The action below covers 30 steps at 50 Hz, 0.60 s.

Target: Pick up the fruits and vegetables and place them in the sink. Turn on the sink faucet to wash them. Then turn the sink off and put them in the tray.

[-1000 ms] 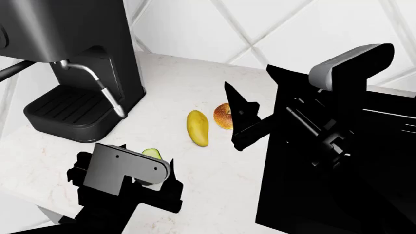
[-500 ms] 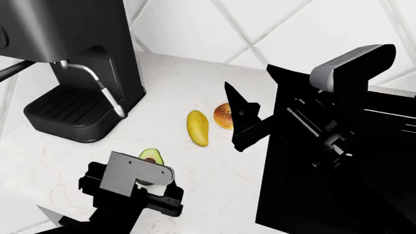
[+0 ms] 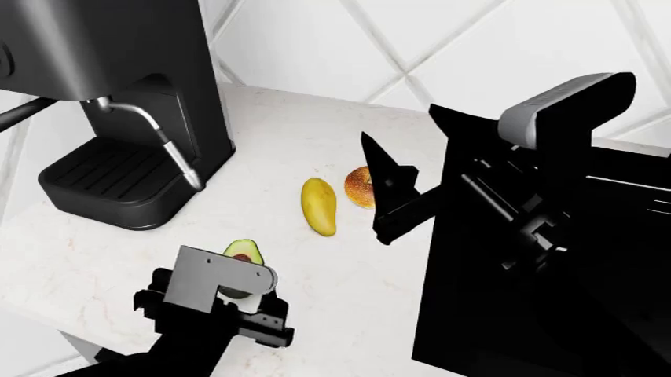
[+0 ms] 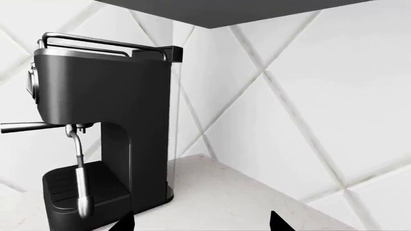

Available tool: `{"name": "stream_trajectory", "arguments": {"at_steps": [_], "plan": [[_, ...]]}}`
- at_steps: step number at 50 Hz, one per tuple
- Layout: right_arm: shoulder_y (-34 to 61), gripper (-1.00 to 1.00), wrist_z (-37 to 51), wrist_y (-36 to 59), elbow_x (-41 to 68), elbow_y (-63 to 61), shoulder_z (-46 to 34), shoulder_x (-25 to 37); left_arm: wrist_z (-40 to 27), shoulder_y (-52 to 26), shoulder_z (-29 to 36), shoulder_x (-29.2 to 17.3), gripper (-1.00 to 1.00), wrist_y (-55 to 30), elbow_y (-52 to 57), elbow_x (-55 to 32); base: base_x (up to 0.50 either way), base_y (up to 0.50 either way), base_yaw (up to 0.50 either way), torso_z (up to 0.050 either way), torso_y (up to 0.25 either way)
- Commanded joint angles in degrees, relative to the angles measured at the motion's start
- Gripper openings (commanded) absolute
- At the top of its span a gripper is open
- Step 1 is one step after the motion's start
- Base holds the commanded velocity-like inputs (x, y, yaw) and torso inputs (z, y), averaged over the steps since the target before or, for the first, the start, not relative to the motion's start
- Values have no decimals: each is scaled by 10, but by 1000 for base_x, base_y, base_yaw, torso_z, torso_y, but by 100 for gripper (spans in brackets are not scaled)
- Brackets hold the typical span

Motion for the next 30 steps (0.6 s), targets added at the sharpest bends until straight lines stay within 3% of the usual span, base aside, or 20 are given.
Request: {"name": "stream_trajectory", "arguments": {"at_steps": [1,9,20,30], "plan": [[-3,100,4,-5,5,2,-1,3,13,8,-3,-4,-100,19,-2,7,0,0,0,0,0],[13,100,13,12,18,0,-1,1,19,-6,-32,-25,-100,34,46,-12,0,0,0,0,0],[67,100,38,91,64,10,-7,-17,1,-63,-119,-95,-100,22,111,-146,0,0,0,0,0],[107,100,97,128,58,63,-70,-35,-18,-57,-174,-144,-100,33,125,-205,0,0,0,0,0]]}}
